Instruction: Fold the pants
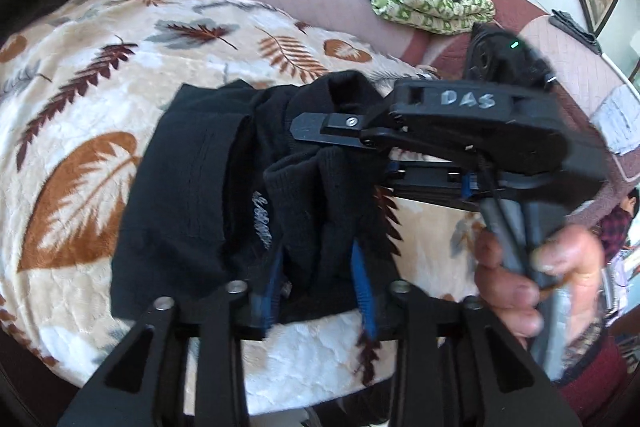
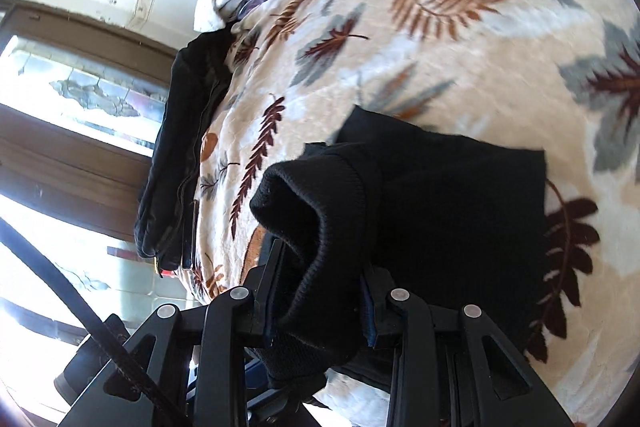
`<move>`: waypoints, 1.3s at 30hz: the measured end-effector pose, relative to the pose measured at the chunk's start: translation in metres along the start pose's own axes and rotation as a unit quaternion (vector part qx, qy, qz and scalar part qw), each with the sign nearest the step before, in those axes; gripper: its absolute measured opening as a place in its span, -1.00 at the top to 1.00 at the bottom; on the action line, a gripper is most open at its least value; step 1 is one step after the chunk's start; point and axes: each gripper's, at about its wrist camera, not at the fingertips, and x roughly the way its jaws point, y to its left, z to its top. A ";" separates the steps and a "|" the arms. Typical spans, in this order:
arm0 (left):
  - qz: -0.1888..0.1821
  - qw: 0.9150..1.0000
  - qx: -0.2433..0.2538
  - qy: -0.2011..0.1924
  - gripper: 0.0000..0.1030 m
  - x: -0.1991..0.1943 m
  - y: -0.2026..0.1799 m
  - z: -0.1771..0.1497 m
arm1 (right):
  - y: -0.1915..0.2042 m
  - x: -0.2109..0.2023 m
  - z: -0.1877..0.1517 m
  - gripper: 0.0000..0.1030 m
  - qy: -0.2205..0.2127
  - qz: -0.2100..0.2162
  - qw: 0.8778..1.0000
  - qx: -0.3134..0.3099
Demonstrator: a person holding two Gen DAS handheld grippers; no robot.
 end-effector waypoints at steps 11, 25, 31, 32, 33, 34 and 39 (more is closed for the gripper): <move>-0.052 0.997 -0.055 -0.016 -0.13 -0.039 0.014 -0.003 | -0.025 -0.011 0.000 0.44 -0.016 0.029 0.999 0.007; -0.003 0.997 -0.070 -0.017 -0.22 -0.039 0.028 0.001 | -0.087 -0.065 0.000 -0.22 -0.119 -0.036 0.990 0.062; 0.054 0.998 -0.032 -0.019 -0.22 -0.022 0.026 0.018 | -0.092 -0.112 -0.019 -0.11 -0.214 0.023 0.975 0.053; 0.058 0.998 -0.033 -0.012 -0.22 -0.014 0.027 0.022 | -0.086 -0.112 -0.020 -0.11 -0.212 0.048 0.975 0.042; 0.059 0.998 -0.035 -0.007 -0.22 -0.009 0.029 0.024 | -0.081 -0.109 -0.021 -0.10 -0.202 0.081 0.975 0.033; 0.062 0.997 -0.037 -0.002 -0.22 -0.003 0.031 0.025 | -0.076 -0.100 -0.022 -0.09 -0.184 0.119 0.975 0.030; 0.097 0.995 -0.025 0.004 -0.22 0.014 0.036 0.019 | -0.068 -0.048 -0.029 -0.09 -0.093 0.145 0.984 0.036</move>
